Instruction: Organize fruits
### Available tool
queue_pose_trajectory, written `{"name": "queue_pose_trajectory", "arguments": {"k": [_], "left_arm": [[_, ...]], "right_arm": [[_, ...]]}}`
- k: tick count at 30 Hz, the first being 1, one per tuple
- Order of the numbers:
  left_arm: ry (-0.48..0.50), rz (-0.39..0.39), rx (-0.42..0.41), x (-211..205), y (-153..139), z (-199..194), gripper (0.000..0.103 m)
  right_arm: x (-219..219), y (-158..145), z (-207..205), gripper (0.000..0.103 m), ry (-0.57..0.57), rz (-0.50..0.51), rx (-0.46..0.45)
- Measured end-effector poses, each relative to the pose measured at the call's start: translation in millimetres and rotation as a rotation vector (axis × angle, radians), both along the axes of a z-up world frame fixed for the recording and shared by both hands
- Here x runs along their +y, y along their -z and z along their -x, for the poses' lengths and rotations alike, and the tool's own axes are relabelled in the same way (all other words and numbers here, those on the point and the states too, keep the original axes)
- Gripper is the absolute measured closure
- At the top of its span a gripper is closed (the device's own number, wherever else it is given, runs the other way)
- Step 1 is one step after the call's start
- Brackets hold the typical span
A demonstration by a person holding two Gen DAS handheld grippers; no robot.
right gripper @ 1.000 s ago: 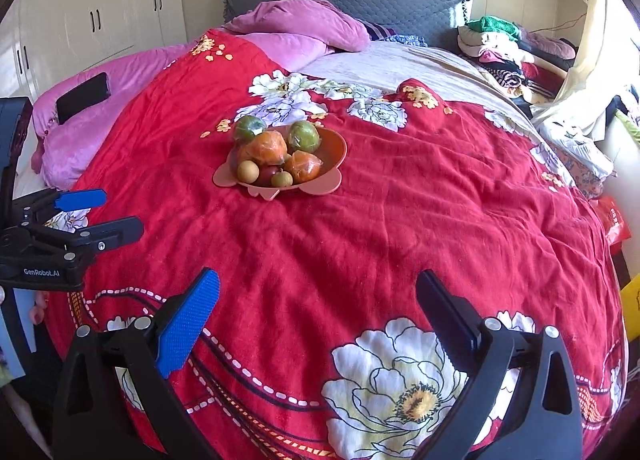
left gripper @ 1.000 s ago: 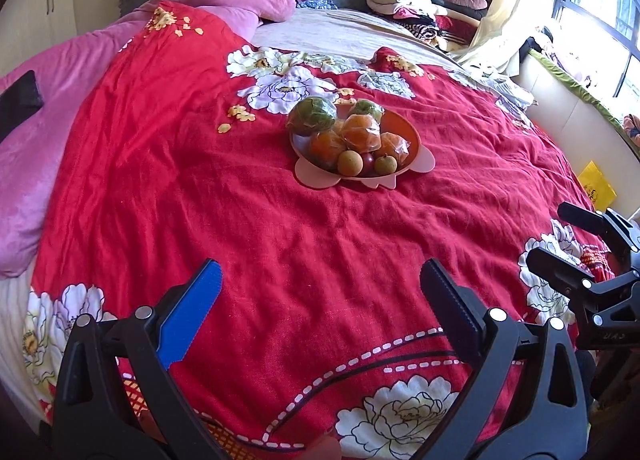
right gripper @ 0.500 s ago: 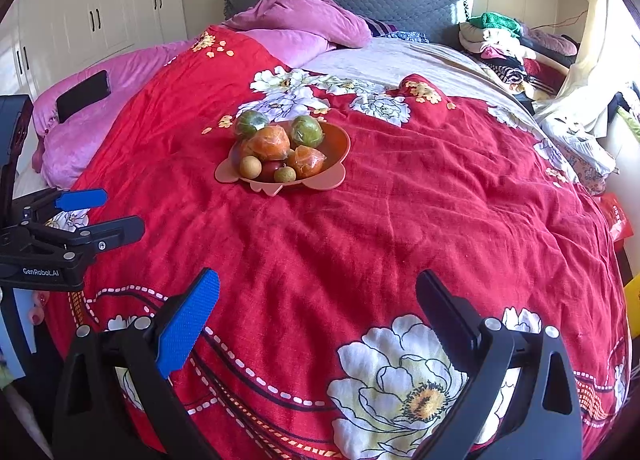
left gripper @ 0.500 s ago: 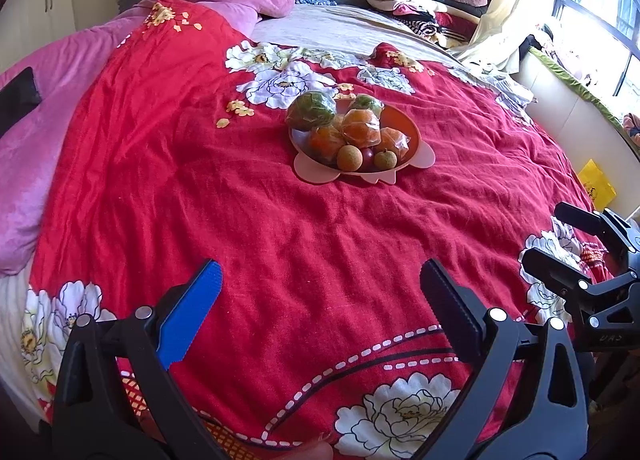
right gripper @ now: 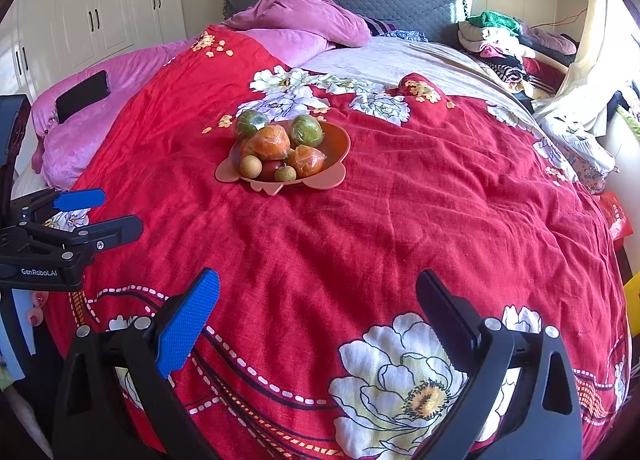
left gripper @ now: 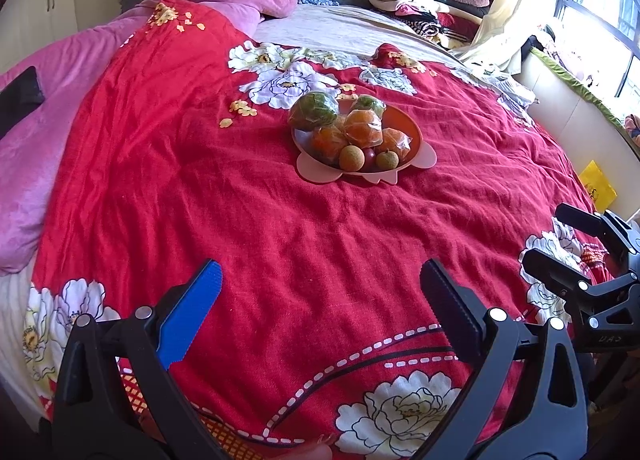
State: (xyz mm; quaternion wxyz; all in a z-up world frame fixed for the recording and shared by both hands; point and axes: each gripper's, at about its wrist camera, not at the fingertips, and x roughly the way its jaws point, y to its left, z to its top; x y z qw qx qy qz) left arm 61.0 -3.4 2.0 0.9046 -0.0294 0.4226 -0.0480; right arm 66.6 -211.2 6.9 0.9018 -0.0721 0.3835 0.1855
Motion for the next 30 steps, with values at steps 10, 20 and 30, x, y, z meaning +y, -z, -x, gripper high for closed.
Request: {"name": "queue_pose_trajectory", "arguments": {"k": [10,20,30], "left_arm": [[-0.001,-0.001,0.003,0.7,0.4,1.5,0.01],[-0.001,-0.001,0.004,0.6,0.5,1.8,0.01],[-0.002,-0.002,0.003,0.3,0.4,1.7,0.01]], "right_arm": [[0.2,-0.1,0.6,0.005,0.001,0.0,0.002],[-0.3,-0.6,1.4,0.005,0.0,0.0,0.0],[-1.0,-1.7,1.7,0.005,0.001,0.001,-0.001]]}}
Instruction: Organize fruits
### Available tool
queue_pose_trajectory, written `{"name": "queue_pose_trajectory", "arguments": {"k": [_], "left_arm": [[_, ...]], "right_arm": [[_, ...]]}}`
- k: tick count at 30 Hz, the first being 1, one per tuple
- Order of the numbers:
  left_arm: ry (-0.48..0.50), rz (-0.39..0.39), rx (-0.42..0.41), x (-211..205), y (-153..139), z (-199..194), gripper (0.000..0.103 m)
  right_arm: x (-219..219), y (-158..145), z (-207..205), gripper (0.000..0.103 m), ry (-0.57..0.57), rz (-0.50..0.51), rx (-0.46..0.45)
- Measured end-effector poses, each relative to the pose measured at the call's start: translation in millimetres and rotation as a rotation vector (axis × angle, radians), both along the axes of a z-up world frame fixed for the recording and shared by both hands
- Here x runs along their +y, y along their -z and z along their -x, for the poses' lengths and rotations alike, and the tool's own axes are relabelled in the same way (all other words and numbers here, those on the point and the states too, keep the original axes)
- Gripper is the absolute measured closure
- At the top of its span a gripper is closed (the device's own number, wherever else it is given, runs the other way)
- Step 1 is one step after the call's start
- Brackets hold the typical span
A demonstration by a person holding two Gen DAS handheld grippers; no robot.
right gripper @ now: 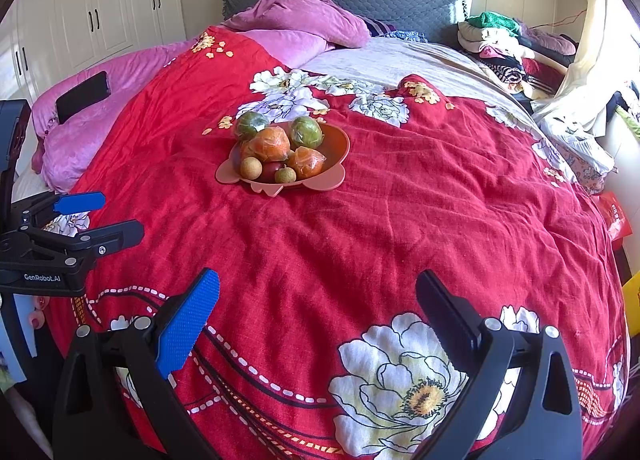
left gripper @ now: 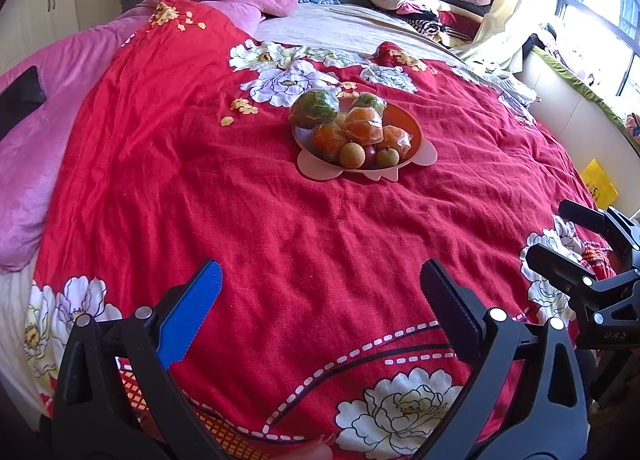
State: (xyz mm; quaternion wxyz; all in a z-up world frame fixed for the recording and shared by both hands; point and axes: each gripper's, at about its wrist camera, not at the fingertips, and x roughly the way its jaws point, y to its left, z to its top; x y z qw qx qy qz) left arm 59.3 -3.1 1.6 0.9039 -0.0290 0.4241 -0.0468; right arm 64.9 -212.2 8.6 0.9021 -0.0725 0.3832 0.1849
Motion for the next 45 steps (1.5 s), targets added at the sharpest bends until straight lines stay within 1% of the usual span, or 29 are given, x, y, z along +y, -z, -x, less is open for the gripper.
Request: {"name": "queue_pose_trajectory", "arguments": {"k": [25,30,35,38,42,45], "left_arm": [[-0.006,-0.006,0.004,0.4,0.4,1.4,0.01],[-0.011,-0.015,0.008,1.4,-0.3,2.6,0.01],[-0.019,-0.04,0.018,0.3,1.3,0.7,0.01],[-0.023,-0.039,0.01,2.5,1.8,1.4,0.01],[-0.046,-0.021,-0.009,9.4,0.3,-1.6,0.01],[-0.092,0.028,0.022,37.0,2.9,-16.7,0.01]], "right_arm": [[2.2,-4.4,1.8,0.005,0.005,0.003,-0.008],[2.2,-4.5,1.7,0.005,0.005,0.005,-0.007],[1.4,-3.9,1.8,0.005,0.009,0.003,-0.007],[-0.3,-3.1,1.5,0.005,0.012,0.004,-0.005],[-9.4,-1.4,-3.4,0.005,0.031,0.007,-0.005],[-29.4,-2.3,-14.1,0.005,0.067,0.014,-0.012]]}}
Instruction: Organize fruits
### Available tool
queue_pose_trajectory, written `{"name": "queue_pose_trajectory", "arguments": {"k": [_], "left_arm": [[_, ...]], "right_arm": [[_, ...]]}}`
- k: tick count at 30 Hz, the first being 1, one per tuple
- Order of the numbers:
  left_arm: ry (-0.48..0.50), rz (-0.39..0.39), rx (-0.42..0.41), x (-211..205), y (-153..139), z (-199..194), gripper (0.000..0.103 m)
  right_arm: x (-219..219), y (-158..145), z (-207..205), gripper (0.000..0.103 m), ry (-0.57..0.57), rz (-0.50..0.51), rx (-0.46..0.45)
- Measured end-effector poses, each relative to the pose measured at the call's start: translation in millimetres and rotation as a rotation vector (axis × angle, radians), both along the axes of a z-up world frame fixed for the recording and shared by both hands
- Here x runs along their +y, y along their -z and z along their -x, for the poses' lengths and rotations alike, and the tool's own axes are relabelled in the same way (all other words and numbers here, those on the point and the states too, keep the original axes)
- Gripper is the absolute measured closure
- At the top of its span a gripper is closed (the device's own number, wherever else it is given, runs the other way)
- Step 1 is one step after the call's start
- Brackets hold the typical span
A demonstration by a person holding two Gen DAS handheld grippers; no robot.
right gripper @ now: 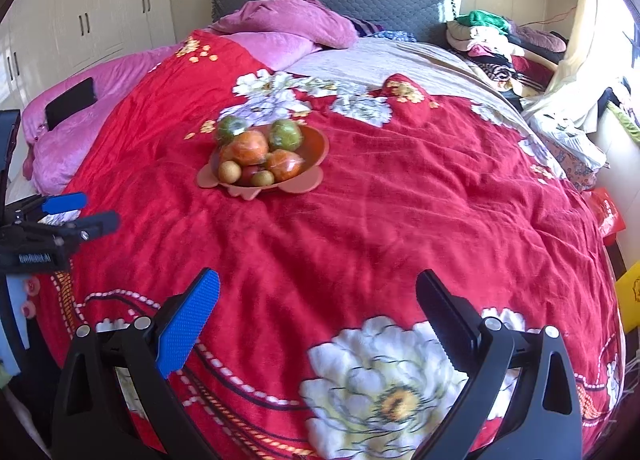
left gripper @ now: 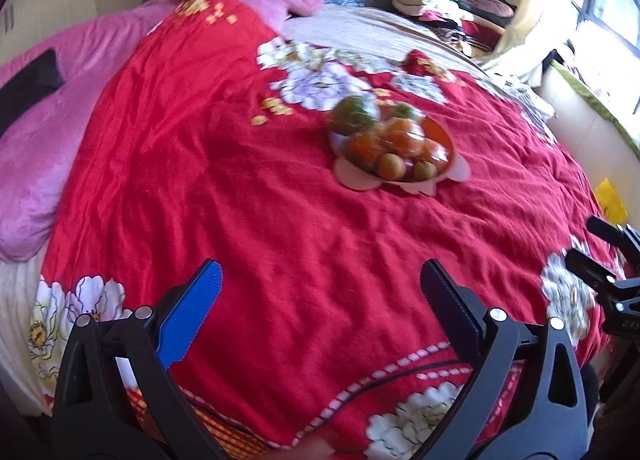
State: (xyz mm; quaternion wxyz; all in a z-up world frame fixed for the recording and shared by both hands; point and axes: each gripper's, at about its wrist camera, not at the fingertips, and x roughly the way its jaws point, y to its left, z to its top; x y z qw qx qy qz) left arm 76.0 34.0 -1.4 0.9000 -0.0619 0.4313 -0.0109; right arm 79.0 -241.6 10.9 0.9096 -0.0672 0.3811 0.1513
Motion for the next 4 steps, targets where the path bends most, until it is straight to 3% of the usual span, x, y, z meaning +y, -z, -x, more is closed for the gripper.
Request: {"name": "queue_pose_trajectory", "arguments": {"k": [2,4], "left_arm": [[-0.042,0.004,0.011,29.9,2.2,-16.5,0.01],[-0.104,-0.069,0.006,60.4,5.4,-35.5,0.01]], "right_arm": [[-27.3,-0.6,-15.6,0.005,0.064,0.022,-0.013],[-60.9,4.0,-38.3,0.005,0.146,0.058,-0.008]]}}
